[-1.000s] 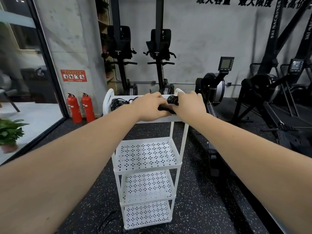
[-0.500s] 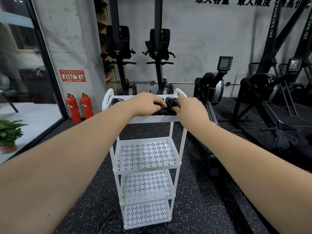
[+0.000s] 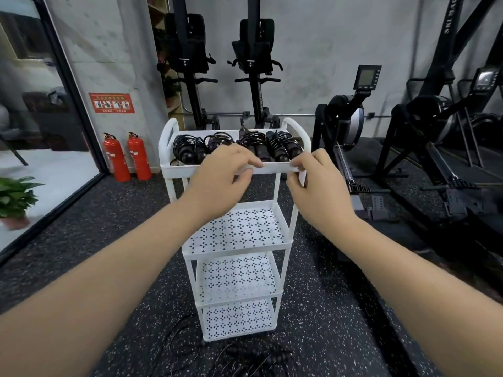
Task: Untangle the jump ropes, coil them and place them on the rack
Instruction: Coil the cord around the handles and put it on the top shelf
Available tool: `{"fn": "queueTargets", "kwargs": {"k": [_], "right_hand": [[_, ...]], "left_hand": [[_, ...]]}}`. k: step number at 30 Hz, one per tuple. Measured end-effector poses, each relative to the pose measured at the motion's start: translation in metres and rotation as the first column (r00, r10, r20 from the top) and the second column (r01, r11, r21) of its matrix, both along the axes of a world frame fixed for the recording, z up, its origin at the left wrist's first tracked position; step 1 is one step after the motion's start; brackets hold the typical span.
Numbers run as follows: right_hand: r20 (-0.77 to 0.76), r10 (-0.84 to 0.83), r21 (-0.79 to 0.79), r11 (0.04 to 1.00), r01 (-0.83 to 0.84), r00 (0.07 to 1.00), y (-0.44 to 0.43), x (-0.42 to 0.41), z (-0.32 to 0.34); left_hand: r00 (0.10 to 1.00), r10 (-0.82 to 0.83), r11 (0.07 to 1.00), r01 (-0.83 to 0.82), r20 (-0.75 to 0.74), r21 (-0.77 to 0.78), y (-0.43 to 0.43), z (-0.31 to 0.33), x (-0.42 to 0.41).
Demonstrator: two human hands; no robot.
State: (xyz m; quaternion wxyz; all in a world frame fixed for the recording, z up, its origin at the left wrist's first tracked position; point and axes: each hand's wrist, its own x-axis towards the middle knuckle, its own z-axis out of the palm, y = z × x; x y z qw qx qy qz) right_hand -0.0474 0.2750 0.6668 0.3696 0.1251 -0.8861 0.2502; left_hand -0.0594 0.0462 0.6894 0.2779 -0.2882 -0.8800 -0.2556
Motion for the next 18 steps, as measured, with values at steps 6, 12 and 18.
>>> {"fn": "queueTargets", "kwargs": {"k": [6, 12, 18], "right_hand": [[0.228, 0.115, -0.061, 0.993, -0.104, 0.967, -0.006, 0.050, -0.093], [0.508, 0.175, -0.122, 0.984, -0.131, 0.844, -0.002, 0.077, -0.217], [0.776, 0.113, -0.099, 0.993, -0.058, 0.621, 0.024, 0.086, -0.339]], "left_hand": [[0.937, 0.042, 0.998, -0.052, 0.348, 0.020, -0.021, -0.123, 0.038], [0.718, 0.077, 0.996, -0.082, 0.692, -0.026, -0.030, -0.252, 0.057], [0.567, 0.145, 0.985, -0.007, 0.811, -0.172, -0.024, -0.364, 0.058]]}}
